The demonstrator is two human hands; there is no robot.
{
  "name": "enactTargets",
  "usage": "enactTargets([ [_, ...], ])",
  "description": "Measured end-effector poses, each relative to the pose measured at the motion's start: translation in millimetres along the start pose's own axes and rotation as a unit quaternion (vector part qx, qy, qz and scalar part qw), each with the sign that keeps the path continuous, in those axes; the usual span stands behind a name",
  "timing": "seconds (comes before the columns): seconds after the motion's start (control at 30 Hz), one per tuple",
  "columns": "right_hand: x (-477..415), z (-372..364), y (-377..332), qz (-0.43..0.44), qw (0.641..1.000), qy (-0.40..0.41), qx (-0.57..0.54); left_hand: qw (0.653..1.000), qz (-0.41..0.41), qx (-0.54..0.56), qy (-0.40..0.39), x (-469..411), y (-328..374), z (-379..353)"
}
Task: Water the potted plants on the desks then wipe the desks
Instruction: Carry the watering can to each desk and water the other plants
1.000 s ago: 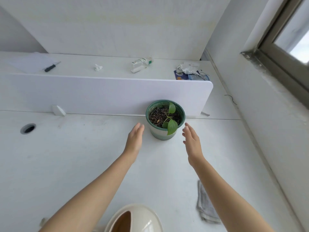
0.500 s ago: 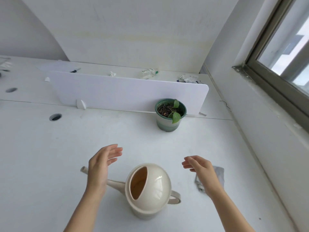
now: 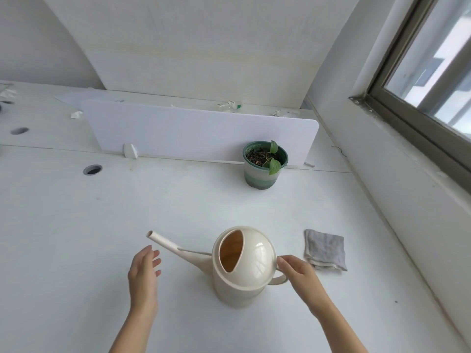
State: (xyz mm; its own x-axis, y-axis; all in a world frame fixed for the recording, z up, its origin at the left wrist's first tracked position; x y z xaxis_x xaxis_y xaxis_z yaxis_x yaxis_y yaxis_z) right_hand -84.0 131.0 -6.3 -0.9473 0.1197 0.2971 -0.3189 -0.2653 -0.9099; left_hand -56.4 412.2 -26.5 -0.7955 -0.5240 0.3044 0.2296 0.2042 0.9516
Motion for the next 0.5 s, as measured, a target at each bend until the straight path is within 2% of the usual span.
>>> enactTargets([
  [0.13, 0.7, -5.4, 6.0, -0.002, 1.0, 0.003, 0.01, 0.997, 0.024, -0.007, -0.067, -7.2, -4.5, -15.6],
  [0.27, 2.5, -8.0, 3.6, -0.03, 0.999, -0.011, -0.006, 0.992, 0.049, 0.034, -0.115, -7.4, -3.4, -31.4],
  [0.5, 1.4, -8.8, 7.7, -0.05, 0.998, -0.022, -0.015, 0.987, 0.072, 0.086, -0.113, -0.3, -9.8, -35.9],
])
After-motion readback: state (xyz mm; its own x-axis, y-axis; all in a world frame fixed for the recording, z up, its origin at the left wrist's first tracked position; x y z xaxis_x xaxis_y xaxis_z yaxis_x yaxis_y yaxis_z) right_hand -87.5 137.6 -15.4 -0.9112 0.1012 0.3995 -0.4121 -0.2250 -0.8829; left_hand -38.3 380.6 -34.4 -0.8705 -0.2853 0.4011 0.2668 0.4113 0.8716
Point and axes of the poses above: each hand's wrist, its own x-axis away from the middle knuckle, its own z-axis out of the back of the hand, y = z × x, the point moved 1 cm from there along -x, towards the middle knuckle, and after that the axes turned 1 degree about -x, right-handed, at the moved point
